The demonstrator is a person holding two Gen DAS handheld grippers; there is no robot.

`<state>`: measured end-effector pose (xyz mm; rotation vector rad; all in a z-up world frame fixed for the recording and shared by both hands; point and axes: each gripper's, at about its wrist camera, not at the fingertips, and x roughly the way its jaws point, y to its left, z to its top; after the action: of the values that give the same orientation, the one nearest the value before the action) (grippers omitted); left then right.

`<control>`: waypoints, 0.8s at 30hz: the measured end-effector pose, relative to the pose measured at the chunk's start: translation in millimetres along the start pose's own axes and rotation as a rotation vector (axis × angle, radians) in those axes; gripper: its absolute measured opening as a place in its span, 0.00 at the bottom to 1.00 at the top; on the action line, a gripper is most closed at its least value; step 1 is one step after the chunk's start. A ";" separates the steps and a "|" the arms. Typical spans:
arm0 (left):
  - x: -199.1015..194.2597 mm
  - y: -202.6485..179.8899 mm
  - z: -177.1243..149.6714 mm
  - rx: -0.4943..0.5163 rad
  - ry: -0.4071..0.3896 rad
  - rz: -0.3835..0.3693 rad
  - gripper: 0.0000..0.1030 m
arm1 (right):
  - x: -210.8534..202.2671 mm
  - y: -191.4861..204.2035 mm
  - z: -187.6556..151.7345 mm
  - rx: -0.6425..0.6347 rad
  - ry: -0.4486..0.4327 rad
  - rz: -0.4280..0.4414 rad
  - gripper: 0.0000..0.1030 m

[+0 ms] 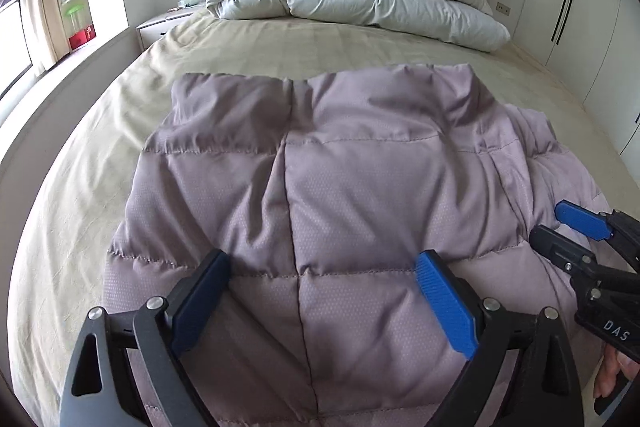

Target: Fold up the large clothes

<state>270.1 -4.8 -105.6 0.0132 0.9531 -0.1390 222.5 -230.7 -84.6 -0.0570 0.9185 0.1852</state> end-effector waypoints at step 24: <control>15.0 -0.1 -6.5 0.014 0.008 -0.011 1.00 | -24.7 -23.7 -13.1 0.101 -0.135 -0.052 0.55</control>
<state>273.4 -6.1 -121.5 0.0208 0.9602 -0.1562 202.0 -258.9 -73.6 0.0249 0.7893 0.0933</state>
